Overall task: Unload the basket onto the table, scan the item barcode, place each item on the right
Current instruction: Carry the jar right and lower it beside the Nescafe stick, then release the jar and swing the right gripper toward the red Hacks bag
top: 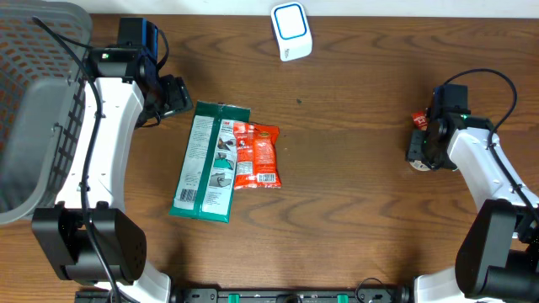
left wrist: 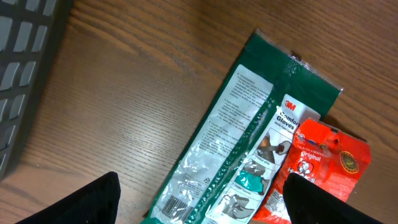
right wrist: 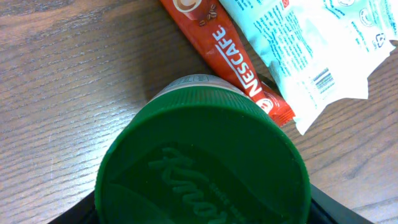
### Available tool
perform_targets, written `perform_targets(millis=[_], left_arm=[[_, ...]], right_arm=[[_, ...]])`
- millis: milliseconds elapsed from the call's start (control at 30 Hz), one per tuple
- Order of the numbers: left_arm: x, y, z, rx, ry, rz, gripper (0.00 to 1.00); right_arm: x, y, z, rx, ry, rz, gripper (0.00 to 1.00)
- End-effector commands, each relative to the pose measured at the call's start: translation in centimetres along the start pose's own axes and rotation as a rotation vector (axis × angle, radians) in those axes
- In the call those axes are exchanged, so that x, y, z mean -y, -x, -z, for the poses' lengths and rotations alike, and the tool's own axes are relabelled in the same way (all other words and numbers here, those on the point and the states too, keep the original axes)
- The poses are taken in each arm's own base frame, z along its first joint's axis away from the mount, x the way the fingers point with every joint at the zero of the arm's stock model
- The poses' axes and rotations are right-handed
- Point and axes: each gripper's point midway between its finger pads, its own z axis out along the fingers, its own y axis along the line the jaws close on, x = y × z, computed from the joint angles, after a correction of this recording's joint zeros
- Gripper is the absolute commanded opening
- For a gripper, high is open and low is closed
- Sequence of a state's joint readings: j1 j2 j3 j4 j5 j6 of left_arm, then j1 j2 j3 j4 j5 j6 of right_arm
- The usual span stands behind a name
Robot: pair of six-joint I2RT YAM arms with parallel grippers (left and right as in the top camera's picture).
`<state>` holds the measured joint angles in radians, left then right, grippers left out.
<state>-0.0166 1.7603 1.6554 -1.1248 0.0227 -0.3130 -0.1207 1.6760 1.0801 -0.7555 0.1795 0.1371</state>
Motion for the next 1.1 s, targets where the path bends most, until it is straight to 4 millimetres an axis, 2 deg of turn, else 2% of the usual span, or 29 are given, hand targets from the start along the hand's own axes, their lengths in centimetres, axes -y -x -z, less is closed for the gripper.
perform_targets(millis=[0,167,300,367,600,733,767,833,933,1067], left_arm=[[-0.1,0.3,0.6,0.019,0.002,-0.008,0.84],[-0.1,0.3,0.6,0.019,0.002,-0.008,0.84],[-0.1,0.3,0.6,0.019,0.002,-0.008,0.84],[-0.1,0.3,0.6,0.019,0.002,-0.009,0.84],[-0.1,0.3,0.6,0.019,0.002,-0.008,0.84],[-0.1,0.3,0.6,0.019,0.002,-0.009,0.84],[-0.1,0.3,0.6,0.019,0.002,-0.008,0.84],[-0.1,0.3,0.6,0.019,0.002,-0.008,0.84],[-0.1,0.3,0.6,0.019,0.002,-0.008,0.84],[-0.1,0.3,0.6,0.019,0.002,-0.008,0.84]], right_arm=[[-0.4,0.6,0.7,0.021,0.046,-0.008,0.61],[-1.0,0.4,1.1,0.014,0.082,0.011,0.67],[-1.4,0.2,1.6,0.010,0.110,0.011,0.83],[-1.3,0.2,1.6,0.011,0.110,0.010,0.87],[-1.4,0.7,1.9,0.031,0.113,0.008,0.91],[-1.4,2.5,4.5,0.078,0.132,-0.001,0.94],[-1.9,3.5,6.2,0.107,0.174,-0.003,0.97],[-2.8,4.7,8.1,0.141,0.241,-0.001,0.99],[-4.8,5.3,10.5,0.159,0.373,0.014,0.99],[-9.2,4.1,12.1,0.134,0.552,0.107,0.97]])
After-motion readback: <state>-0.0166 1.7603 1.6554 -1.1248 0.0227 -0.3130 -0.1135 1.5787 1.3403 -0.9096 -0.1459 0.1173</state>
